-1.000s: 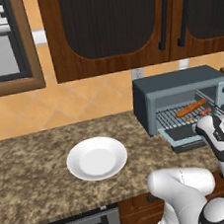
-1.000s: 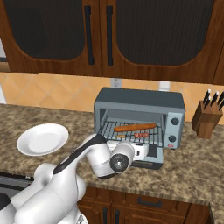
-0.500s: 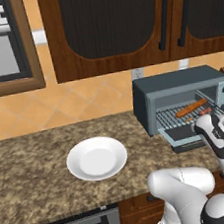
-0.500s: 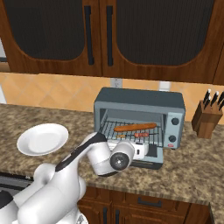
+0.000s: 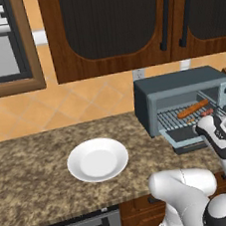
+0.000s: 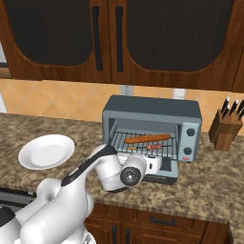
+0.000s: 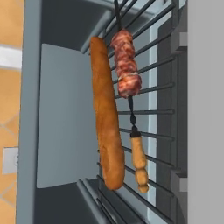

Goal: Pick up the kebab skewer and baguette bread, and place them inside the toaster oven. Close the toaster oven door and start by setting the timer.

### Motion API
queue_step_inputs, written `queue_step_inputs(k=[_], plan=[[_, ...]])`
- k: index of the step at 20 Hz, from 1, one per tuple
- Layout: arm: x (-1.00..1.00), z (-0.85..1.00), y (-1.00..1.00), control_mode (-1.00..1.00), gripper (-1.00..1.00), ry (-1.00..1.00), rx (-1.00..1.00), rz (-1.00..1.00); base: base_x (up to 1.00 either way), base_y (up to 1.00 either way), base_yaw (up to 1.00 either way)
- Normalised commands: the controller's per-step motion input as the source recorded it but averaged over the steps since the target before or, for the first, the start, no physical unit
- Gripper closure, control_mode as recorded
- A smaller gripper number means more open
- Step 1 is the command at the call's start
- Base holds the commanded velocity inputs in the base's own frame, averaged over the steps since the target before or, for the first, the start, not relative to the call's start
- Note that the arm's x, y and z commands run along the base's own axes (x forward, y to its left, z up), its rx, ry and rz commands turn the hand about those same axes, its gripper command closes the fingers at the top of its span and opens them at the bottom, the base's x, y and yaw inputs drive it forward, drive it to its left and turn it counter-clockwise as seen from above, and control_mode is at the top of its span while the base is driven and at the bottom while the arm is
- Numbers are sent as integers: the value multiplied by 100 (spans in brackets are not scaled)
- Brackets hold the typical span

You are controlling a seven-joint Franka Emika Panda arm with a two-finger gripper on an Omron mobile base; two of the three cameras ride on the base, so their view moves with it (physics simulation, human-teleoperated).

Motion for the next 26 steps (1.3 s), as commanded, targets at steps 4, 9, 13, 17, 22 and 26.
queue_step_inputs(k=[4,9,13,17,22,26], plan=[[5,0,0,-100,-100,0,0,0,0,0,0],[7,0,0,-100,-100,0,0,0,0,0,0],[1,-12,0,-100,-100,0,0,0,0,0,0],[1,-10,0,-100,-100,0,0,0,0,0,0],[14,0,0,-100,-100,0,0,0,0,0,0],[20,0,0,-100,-100,0,0,0,0,0,0]])
